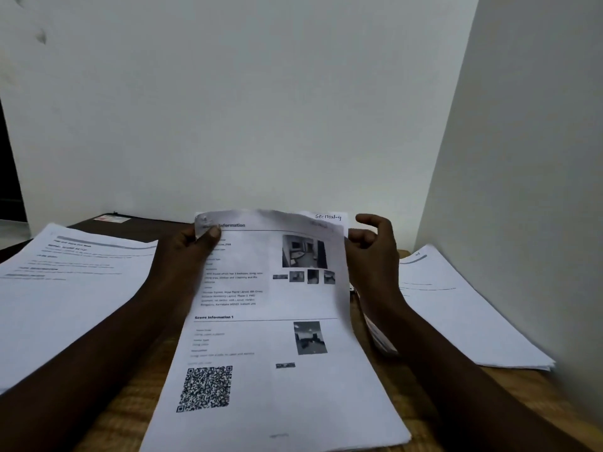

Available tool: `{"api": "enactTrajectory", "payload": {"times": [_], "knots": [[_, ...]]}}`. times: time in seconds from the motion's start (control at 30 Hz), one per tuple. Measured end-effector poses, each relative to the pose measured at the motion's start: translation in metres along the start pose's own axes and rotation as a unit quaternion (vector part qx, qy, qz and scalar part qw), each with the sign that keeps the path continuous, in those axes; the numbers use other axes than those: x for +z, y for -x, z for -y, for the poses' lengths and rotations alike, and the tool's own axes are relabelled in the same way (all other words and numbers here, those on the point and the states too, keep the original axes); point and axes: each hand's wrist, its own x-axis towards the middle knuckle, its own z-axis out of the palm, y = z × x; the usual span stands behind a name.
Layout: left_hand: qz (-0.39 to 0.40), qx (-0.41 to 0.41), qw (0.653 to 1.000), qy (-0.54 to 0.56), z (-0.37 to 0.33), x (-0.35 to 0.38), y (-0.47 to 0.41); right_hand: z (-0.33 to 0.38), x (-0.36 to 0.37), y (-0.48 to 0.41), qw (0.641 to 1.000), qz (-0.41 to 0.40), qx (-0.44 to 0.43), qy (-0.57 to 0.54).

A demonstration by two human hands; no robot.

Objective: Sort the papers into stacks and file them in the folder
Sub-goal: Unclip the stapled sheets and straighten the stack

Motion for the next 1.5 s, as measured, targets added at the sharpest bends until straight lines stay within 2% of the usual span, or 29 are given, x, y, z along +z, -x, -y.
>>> {"api": "enactTrajectory", "payload": {"times": [0.1,0.47,0.6,0.67,0.77,0.87,0.93,1.03,1.1,1.27,1.5], "knots": [[-0.021,0.01,1.0,-0.014,0.003,-0.004,-0.004,0.0,0.002,0.0,0.999,0.006,-0.025,0.037],[-0.043,0.011,0.999,-0.029,0.004,-0.001,-0.004,0.004,0.006,0.006,0.989,-0.051,-0.115,0.076],[-0.052,0.019,0.998,-0.032,0.003,-0.004,-0.005,0.005,0.01,0.012,0.973,-0.045,-0.204,0.099],[-0.069,0.028,0.997,-0.036,0.002,-0.005,-0.006,0.007,0.01,0.014,0.969,-0.002,-0.232,0.082],[-0.08,0.034,0.995,-0.04,0.001,-0.007,-0.007,0.01,0.015,0.019,0.979,0.114,-0.168,0.008],[-0.069,0.028,0.996,-0.041,-0.001,-0.006,-0.006,0.01,0.021,0.023,0.983,0.157,-0.088,-0.043],[-0.054,0.02,0.998,-0.026,-0.002,-0.005,-0.004,0.011,0.02,0.021,0.987,0.128,-0.05,-0.089],[-0.025,0.011,1.0,-0.008,-0.002,-0.005,-0.003,0.006,0.013,0.014,0.998,0.026,-0.049,0.008],[-0.016,0.007,1.0,-0.007,-0.003,-0.004,-0.002,0.004,0.009,0.01,0.998,-0.004,-0.051,0.049],[-0.031,0.02,0.999,-0.028,-0.004,-0.002,-0.001,0.004,0.004,0.008,0.999,-0.011,-0.032,0.029],[-0.061,0.02,0.998,-0.029,-0.003,-0.002,-0.003,0.012,0.009,0.013,0.987,-0.012,-0.157,0.041]]}}
